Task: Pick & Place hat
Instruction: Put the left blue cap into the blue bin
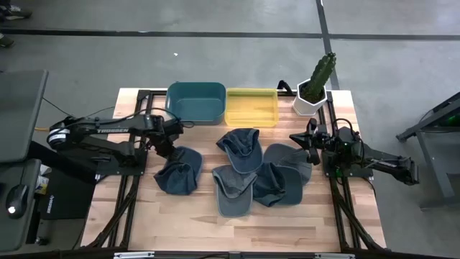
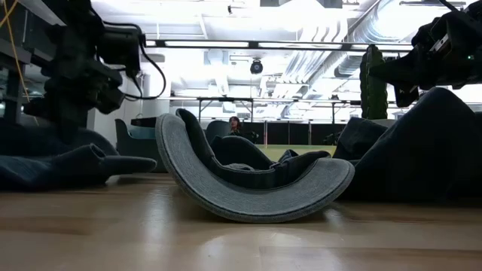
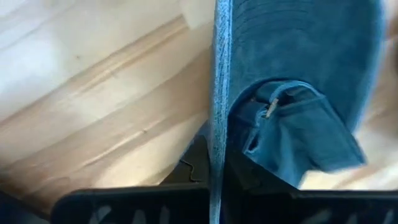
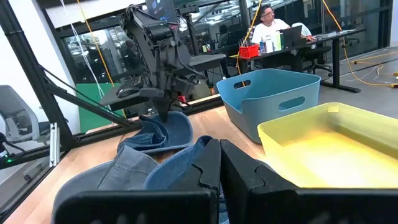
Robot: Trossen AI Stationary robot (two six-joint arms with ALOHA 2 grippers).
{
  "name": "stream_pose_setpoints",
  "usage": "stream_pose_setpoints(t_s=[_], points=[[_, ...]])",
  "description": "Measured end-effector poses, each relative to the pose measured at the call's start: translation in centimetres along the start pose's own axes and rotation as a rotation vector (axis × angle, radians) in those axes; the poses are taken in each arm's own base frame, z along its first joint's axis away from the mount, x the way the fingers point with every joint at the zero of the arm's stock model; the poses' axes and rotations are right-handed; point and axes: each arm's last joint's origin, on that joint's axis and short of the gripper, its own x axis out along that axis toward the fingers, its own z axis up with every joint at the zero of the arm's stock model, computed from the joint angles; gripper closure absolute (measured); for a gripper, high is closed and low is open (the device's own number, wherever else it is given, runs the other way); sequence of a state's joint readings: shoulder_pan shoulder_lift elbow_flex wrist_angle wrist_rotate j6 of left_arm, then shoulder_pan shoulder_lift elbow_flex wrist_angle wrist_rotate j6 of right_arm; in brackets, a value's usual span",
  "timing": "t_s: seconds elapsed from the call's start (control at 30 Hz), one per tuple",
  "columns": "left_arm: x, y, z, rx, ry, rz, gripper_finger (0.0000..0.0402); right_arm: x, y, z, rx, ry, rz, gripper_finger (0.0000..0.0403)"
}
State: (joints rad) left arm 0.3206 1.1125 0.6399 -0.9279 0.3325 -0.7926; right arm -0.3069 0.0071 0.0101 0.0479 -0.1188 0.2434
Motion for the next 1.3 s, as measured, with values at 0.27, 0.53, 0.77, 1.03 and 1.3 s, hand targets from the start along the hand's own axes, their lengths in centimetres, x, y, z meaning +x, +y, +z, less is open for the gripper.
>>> stream_pose_setpoints(t_s=[0.27, 0.53, 0.77, 1.03, 1.3], points=[[-2.1, 0.1, -1.2, -0.013, -0.077, -0.128, 0.0401, 0.0, 0.0, 0.0, 0.000, 0.000, 0.000, 0.0402], [-3.5, 0.2, -2.0, -0.053, -0.160, -0.213, 0.0401, 0.0, 0.0, 0.0, 0.001, -0.001, 0.000, 0.0402], [-4.2, -0.5, -1.6, -0.041, -0.236, -0.316, 0.0401, 0.0, 0.1, 0.2, 0.137, -0.014, 0.024, 0.0402], [-4.5, -1.1, -1.3, -0.030, -0.260, -0.391, 0.0401, 0.0, 0.2, 0.3, 0.171, -0.013, 0.061, 0.0402], [-5.7, -2.0, -1.0, 0.003, -0.350, -0.535, 0.0401, 0.0, 0.2, 0.3, 0.201, -0.012, 0.064, 0.0402]])
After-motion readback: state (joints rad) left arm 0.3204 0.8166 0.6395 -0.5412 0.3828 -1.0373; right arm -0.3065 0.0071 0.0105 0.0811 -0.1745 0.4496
